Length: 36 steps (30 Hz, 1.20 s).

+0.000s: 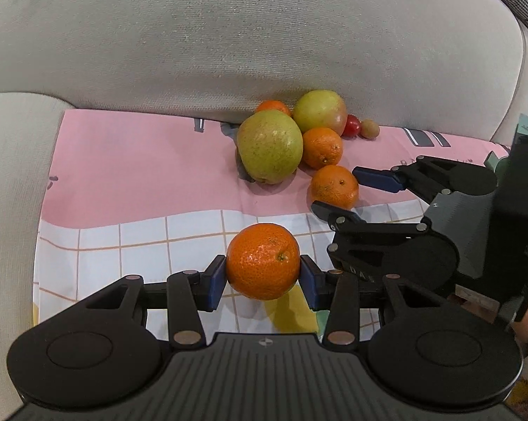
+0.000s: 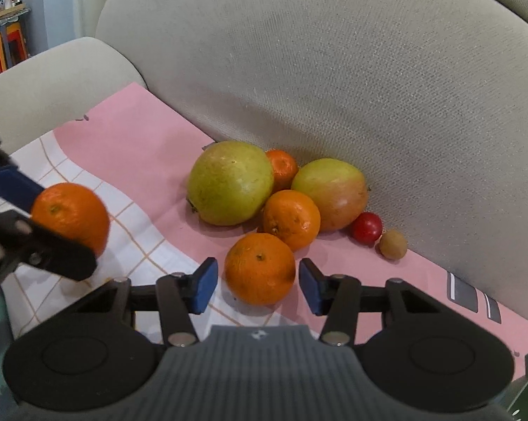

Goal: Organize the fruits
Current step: 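Grasp a mandarin with the left tool while the right tool grasps another mandarin, then carry both mandarins into the green colander and open both tools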

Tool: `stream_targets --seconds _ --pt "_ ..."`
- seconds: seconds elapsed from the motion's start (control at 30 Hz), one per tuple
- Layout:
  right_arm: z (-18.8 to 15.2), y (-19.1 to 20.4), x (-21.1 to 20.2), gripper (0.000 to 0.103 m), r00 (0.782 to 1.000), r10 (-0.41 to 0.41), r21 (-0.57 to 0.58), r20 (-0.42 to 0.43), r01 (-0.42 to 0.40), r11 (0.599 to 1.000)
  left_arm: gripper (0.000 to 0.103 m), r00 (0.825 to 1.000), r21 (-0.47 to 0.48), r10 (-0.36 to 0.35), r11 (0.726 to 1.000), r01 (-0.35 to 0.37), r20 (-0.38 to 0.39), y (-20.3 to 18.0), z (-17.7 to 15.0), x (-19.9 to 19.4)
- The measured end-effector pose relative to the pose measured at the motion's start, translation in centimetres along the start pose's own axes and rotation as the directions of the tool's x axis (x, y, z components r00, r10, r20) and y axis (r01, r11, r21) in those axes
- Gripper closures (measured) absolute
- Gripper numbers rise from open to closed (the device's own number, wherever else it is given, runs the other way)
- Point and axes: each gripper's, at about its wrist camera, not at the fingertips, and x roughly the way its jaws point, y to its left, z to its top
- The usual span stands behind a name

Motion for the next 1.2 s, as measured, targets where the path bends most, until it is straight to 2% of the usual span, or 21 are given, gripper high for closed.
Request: stream_targets --seconds 0.03,0.3,0.6,0.77,0.93,1.2 --pt "0.0 0.0 0.1 0.059 1.000 -0.001 0.003 -0.005 0.001 1.000 0.054 1.000 -0.002 -0.001 1.000 0.001 0.002 0.0 0.0 0.0" --pt "0.0 0.1 -0.7 0.060 1.000 0.004 0.018 -0.009 -0.004 1.000 0.054 1.000 -0.005 -0.003 1.000 0.003 0.028 -0.4 -0.2 -1.3" --pt "-0.6 0.1 -6.5 0.060 0.999 0.004 0.032 0.048 -0.006 0.999 0.054 0.997 -0.008 -0.029 1.000 0.030 0.069 -2.5 -0.6 -4.1" --pt "-1.7 -0.8 -10.8 0.060 0.996 -0.016 0.055 0.090 0.011 0.998 0.054 0.995 0.025 -0.041 0.999 0.039 0.093 -5.0 -0.7 -6.2" --pt "-3.3 -2.4 -14.6 0.060 0.992 -0.054 0.083 0.114 0.044 0.996 0.054 0.990 0.095 -0.085 0.993 0.074 0.115 -8.6 -0.5 -7.8" --pt "-6.8 -6.0 -18.8 0.060 0.983 -0.144 0.142 0.117 0.127 0.982 0.054 0.982 0.238 -0.162 0.962 0.134 0.098 -15.6 0.0 -7.9"
